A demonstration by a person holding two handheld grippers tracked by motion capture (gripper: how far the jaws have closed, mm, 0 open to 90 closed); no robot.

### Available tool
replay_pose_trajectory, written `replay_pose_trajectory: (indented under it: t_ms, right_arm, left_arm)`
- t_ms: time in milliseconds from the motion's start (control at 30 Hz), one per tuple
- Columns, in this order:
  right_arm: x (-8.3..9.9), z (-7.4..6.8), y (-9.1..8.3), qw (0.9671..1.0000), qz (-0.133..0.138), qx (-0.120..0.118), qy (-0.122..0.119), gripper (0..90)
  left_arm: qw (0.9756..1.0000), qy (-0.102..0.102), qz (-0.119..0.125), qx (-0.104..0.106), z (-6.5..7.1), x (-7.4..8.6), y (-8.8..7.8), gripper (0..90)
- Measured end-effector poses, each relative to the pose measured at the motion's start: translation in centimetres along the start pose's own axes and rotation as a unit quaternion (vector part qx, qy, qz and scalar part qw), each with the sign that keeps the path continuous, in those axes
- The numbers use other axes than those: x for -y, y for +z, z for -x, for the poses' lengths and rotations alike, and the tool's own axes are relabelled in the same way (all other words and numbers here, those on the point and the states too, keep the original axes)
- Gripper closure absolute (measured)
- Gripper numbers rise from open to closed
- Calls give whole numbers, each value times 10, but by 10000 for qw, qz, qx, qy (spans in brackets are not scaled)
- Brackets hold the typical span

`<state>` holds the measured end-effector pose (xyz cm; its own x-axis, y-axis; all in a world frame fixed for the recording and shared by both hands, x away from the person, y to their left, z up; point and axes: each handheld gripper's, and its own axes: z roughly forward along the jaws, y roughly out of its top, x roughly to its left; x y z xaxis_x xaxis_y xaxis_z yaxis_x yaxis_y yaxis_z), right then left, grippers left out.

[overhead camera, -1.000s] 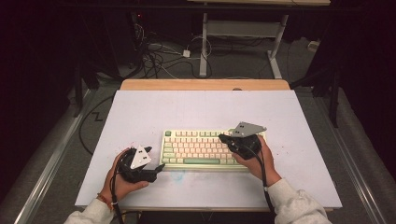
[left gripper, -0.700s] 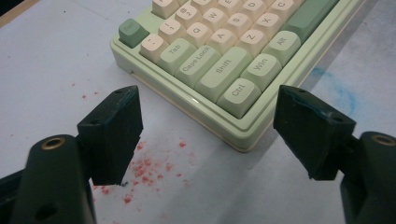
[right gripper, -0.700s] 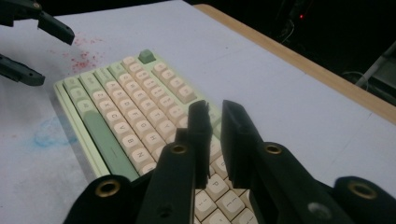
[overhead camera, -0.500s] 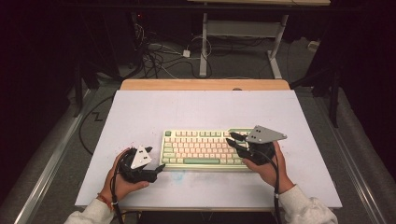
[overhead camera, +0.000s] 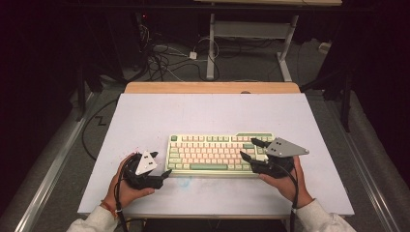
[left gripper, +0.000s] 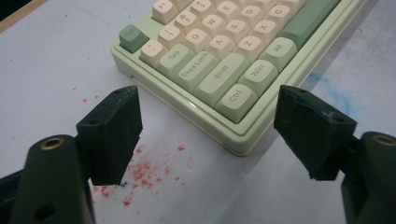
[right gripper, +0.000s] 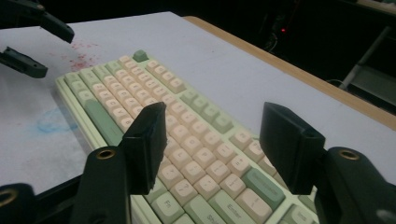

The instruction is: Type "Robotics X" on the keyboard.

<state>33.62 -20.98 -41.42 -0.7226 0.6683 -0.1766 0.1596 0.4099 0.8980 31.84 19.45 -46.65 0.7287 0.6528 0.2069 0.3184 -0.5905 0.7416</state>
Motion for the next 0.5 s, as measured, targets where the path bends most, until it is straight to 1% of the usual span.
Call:
replay_pose_trajectory:
  t_ms: [33,67,100,133,167,200,233,333,467,500]
  right_arm:
    - [2,1,-2,10000,12,47,0,395]
    - [3,1,-3,10000,1,84,7,375]
    - [5,1,-5,9999,-9,150,35,352]
    - [7,2,-6,9998,23,180,44,352]
    - [9,2,-8,9998,39,189,87,348]
    - [12,3,-8,9997,33,218,104,334]
    - [14,3,-9,9996,-10,261,104,324]
    - [20,2,-10,9994,-83,328,74,310]
    - [27,2,-13,9990,-111,413,116,280]
    - [29,1,-14,9989,-108,424,158,272]
  left_arm:
    - [10000,-57,-12,26,1,0,0,225]
    - [10000,-66,0,37,1,0,-1,225]
    - [10000,-20,33,16,0,-1,-1,225]
    - [10000,-72,9,42,1,0,-1,225]
    - [10000,-82,19,46,1,-1,-1,226]
    - [10000,-64,59,35,1,-1,-2,226]
    - [9999,-110,42,67,1,-1,-2,226]
    - [9999,-94,59,72,2,-3,-2,227]
    - [9998,-131,112,124,2,-6,-3,234]
    - [9998,-131,113,130,2,-6,-3,241]
